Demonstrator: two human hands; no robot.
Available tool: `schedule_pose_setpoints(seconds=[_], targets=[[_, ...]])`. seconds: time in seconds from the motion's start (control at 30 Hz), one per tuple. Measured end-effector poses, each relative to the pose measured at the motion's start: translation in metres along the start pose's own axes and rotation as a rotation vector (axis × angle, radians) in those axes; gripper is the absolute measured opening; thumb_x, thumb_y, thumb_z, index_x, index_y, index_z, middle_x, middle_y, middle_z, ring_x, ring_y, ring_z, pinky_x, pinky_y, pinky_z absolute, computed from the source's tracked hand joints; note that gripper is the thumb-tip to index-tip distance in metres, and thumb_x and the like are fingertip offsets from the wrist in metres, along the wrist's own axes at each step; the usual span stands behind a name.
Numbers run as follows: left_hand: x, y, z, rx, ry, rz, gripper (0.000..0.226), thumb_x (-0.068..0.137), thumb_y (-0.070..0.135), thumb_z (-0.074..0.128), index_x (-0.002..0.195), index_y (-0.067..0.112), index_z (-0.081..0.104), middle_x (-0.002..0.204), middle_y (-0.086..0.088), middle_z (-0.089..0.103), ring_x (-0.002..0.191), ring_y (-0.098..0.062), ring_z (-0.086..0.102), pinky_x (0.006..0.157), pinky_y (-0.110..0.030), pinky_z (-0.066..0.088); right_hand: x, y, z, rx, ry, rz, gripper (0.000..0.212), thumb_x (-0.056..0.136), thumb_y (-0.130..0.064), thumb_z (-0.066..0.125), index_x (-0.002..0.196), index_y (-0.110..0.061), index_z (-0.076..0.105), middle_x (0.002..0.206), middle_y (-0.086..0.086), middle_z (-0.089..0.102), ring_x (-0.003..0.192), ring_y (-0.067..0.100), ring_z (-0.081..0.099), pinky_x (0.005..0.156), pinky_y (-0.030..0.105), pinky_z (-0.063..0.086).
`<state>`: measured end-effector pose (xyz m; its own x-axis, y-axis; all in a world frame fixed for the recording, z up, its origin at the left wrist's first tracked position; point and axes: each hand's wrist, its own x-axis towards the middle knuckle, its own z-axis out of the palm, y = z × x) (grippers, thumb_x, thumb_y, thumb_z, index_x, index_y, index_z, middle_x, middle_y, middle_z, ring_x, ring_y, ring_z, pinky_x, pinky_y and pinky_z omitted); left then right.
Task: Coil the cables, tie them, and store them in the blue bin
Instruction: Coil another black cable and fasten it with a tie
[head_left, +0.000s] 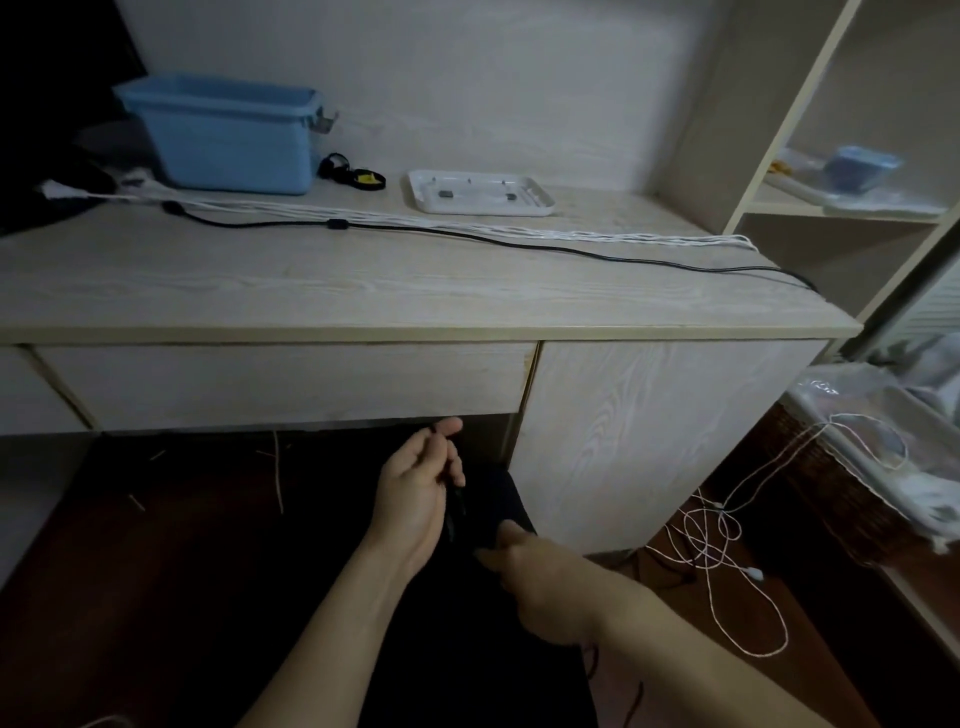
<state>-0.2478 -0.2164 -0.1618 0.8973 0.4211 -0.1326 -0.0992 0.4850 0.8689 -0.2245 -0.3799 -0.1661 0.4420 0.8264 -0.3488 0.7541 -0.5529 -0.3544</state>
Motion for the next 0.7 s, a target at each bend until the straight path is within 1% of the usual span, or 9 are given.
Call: schedule_pose_setpoints(seconds=[0.07,0.13,0.23,0.3,0.37,0.43,0.53,0.6,0.7], targets=[[-0.007,-0.008,-0.001,0.242,-0.013,0.019,0.024,0.103,0.007,0.044,0.111,0.007,0.066,0.085,-0.005,0.056,0.069,-0.012,0.049,0.07,-0.025,0.047,0.001,-0.008,0.004,-0.058,0.142,-0.076,0.036,0.097,-0.014,0.052,0.132,-0.02,0.055,0.114,0.006,0.045,0.084,0.029,0.056,0.072,0.033,0.043],[-0.013,-0.015,-0.002,0.453,-0.081,-0.029,0.026,0.102,0.006,0.046,0.114,0.01,0.069,0.087,-0.006,0.062,0.074,-0.014,0.056,0.07,-0.021,0.05,0.003,-0.01,0.001,-0.078,0.309,-0.146,0.029,0.096,-0.018,0.055,0.123,-0.025,0.064,0.115,0.004,0.056,0.089,0.026,0.06,0.072,0.031,0.046],[-0.017,-0.017,-0.005,0.65,-0.243,-0.135,0.026,0.102,0.011,0.048,0.108,0.015,0.073,0.098,-0.002,0.073,0.092,-0.013,0.068,0.078,-0.018,0.054,0.003,-0.008,-0.007,0.034,0.492,-0.169,0.016,0.094,-0.022,0.06,0.105,-0.026,0.072,0.109,-0.004,0.07,0.094,0.015,0.067,0.075,0.032,0.054],[-0.015,-0.012,-0.008,0.749,-0.3,-0.124,0.027,0.102,0.015,0.048,0.103,0.019,0.075,0.095,0.002,0.074,0.094,-0.01,0.069,0.083,-0.024,0.055,0.004,-0.007,-0.008,0.109,0.545,-0.137,0.011,0.093,-0.027,0.064,0.101,-0.025,0.071,0.103,-0.007,0.072,0.091,0.01,0.068,0.077,0.031,0.056],[-0.013,-0.004,-0.009,0.891,-0.335,-0.075,0.029,0.101,0.016,0.048,0.088,0.021,0.074,0.086,0.003,0.073,0.086,-0.009,0.069,0.08,-0.027,0.056,0.007,-0.009,-0.006,0.177,0.612,-0.079,0.016,0.089,-0.03,0.071,0.097,-0.017,0.066,0.091,-0.005,0.071,0.078,0.009,0.066,0.069,0.021,0.052],[-0.013,0.002,-0.01,0.976,-0.405,-0.07,0.031,0.099,0.019,0.051,0.076,0.023,0.071,0.078,0.002,0.072,0.074,-0.008,0.069,0.069,-0.026,0.055,0.01,-0.01,-0.007,0.18,0.685,-0.028,0.023,0.082,-0.027,0.078,0.084,-0.018,0.056,0.074,-0.01,0.059,0.061,0.005,0.054,0.056,0.007,0.038],[-0.017,0.005,-0.009,1.039,-0.465,-0.147,0.038,0.099,0.027,0.05,0.065,0.017,0.062,0.063,-0.002,0.067,0.054,-0.013,0.06,0.058,-0.032,0.049,0.013,-0.006,-0.013,0.179,0.706,0.009,0.037,0.078,-0.024,0.078,0.074,-0.024,0.042,0.062,-0.019,0.042,0.05,-0.002,0.041,0.048,0.008,0.03],[-0.019,0.005,-0.009,1.012,-0.503,-0.164,0.047,0.098,0.031,0.049,0.053,0.022,0.055,0.054,-0.001,0.054,0.049,-0.016,0.048,0.054,-0.034,0.039,0.013,-0.002,-0.016,0.241,0.678,-0.002,0.035,0.076,-0.025,0.08,0.075,-0.022,0.045,0.062,-0.016,0.046,0.05,0.002,0.045,0.049,0.01,0.033],[-0.022,0.006,-0.007,0.918,-0.539,-0.153,0.051,0.099,0.036,0.048,0.053,0.022,0.064,0.05,0.003,0.049,0.047,-0.012,0.044,0.054,-0.028,0.034,0.011,0.004,-0.019,0.411,0.619,-0.044,0.032,0.074,-0.025,0.083,0.087,-0.017,0.054,0.065,-0.009,0.061,0.057,0.009,0.058,0.052,0.018,0.043]])
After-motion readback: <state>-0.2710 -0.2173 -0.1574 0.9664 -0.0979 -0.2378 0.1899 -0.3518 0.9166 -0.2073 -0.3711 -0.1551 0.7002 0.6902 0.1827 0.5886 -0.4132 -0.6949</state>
